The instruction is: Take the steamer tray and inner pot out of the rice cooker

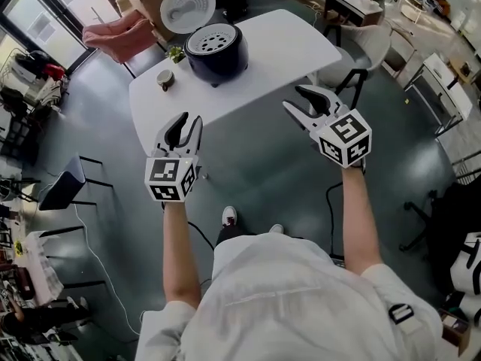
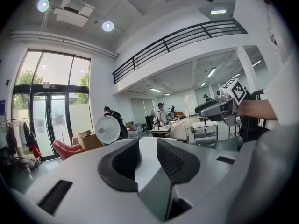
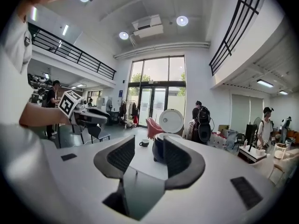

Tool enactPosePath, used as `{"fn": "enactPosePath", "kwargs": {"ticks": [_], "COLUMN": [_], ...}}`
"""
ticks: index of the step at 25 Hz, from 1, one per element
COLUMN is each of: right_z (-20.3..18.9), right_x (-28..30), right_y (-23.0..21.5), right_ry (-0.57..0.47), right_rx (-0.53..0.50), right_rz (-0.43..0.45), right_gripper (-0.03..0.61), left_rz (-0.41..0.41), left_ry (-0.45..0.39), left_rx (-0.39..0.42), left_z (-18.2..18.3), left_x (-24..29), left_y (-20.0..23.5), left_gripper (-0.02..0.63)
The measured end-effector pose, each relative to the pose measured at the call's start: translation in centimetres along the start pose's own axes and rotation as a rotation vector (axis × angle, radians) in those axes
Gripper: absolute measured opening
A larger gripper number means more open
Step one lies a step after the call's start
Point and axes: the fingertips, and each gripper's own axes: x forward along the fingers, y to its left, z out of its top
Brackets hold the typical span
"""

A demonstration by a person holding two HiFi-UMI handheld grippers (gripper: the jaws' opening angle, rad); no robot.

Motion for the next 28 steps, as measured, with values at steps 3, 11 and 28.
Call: {"fn": "enactPosePath", "kwargs": {"ticks": [3, 11, 28], "right_z": [-0.5, -1.1, -0.8], "right_x": [-0.5, 0.5, 15.8], "right_y": [-0.8, -1.9, -13.6], "right_ry": [-0.004, -0.006, 0.069], "right_rx": [0.015, 0.019, 0.024], "right_rz": [-0.012, -0.021, -0.056], "right_gripper": [0.238, 0.27, 0.287], "left_rz": [0.0, -0.001, -0.001], "left_ry": [0.008, 0.008, -0.012], "left_rx": [-0.001, -0.016, -0.096], "left_z": [0.1, -0.4, -2.5], "left_x": [0.6, 2.7, 18.8], "left_y": [-0.5, 0.7, 12.0], "left_gripper": [0.13, 0.13, 0.129]}}
